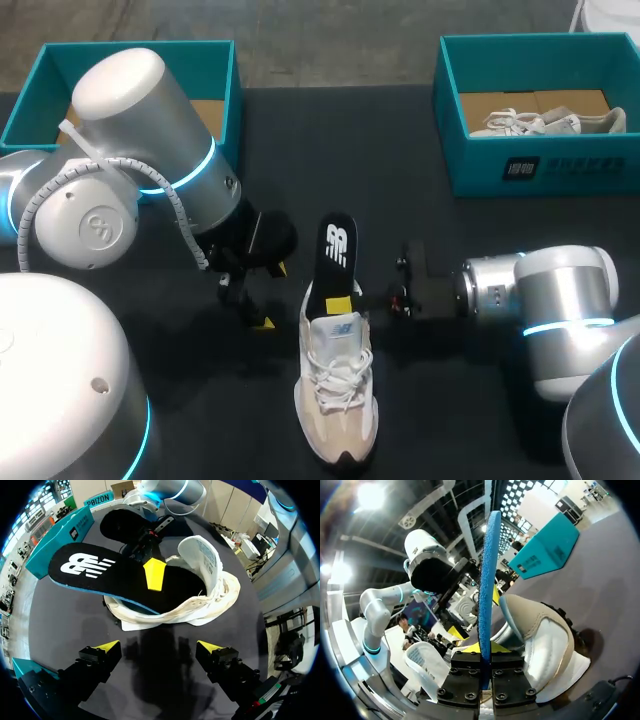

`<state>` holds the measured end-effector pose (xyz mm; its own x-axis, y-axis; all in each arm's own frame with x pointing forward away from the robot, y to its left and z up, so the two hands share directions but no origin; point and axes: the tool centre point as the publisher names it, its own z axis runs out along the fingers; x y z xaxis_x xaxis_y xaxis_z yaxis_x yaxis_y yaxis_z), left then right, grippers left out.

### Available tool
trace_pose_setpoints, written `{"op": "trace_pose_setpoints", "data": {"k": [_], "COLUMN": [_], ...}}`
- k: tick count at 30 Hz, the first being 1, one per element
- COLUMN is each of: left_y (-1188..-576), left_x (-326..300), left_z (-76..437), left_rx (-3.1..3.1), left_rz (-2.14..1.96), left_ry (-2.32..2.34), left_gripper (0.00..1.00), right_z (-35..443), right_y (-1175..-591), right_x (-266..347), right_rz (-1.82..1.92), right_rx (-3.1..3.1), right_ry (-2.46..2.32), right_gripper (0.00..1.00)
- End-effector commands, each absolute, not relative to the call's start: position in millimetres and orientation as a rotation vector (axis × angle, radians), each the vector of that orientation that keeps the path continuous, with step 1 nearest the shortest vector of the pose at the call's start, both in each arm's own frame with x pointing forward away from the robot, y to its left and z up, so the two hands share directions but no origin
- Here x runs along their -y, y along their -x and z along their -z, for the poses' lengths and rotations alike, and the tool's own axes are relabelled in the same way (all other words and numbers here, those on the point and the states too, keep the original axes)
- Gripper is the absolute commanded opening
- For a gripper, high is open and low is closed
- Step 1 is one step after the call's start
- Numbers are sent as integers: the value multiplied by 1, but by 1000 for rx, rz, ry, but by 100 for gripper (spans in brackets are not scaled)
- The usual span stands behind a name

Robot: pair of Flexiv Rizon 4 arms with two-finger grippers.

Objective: Take the shoe out of the shoebox, open the shoe tongue, remove and reinsert the insole, then place the shoe into the shoebox

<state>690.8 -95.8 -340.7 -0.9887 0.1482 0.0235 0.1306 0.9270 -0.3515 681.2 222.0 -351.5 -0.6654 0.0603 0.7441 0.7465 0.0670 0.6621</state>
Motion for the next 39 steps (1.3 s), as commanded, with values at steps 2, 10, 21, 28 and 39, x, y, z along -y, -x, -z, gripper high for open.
{"op": "trace_pose_setpoints", "data": {"k": [2,10,21,28,39], "left_y": [-690,-690,-690,-690,-690], "left_x": [97,97,97,97,97], "left_z": [342,342,342,342,342], "left_rx": [3038,3038,3038,3038,3038], "left_rz": [-547,-547,-547,-547,-547], "left_ry": [219,219,219,219,219], "left_gripper": [100,100,100,100,100], "right_z": [353,341,322,315,315], "right_y": [-677,-684,-692,-698,-710], "right_x": [-225,-228,-227,-223,-220], "right_rz": [1658,1676,1672,1668,1663], "right_rx": [1819,1853,1907,1927,1913], "right_ry": [800,775,754,759,775], "right_gripper": [0,21,20,21,0]}}
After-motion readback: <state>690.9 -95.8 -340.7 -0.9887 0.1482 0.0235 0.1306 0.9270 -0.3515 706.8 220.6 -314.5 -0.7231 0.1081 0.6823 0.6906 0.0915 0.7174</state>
